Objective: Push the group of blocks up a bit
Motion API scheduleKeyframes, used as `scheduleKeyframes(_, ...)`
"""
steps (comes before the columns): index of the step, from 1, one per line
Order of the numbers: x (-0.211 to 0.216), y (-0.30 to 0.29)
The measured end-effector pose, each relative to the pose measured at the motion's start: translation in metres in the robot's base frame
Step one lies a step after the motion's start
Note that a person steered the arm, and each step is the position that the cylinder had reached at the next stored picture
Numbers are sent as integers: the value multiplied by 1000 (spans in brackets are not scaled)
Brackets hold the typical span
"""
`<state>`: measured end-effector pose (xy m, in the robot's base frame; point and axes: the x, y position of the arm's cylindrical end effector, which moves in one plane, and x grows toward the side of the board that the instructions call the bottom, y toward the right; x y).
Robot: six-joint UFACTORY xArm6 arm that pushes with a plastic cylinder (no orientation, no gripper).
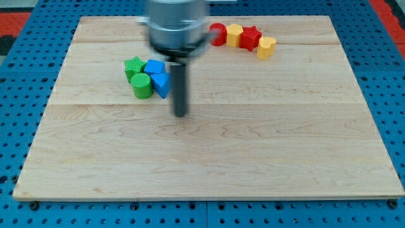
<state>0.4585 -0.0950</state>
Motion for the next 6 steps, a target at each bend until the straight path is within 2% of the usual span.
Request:
scheduleKeyframes(1, -41, -76)
scheduleKeyframes(2, -61, -65)
scheduleKeyframes(3, -52, -92)
scheduleKeyframes(4, -28, -78)
scheduleKeyframes(6, -28, -40)
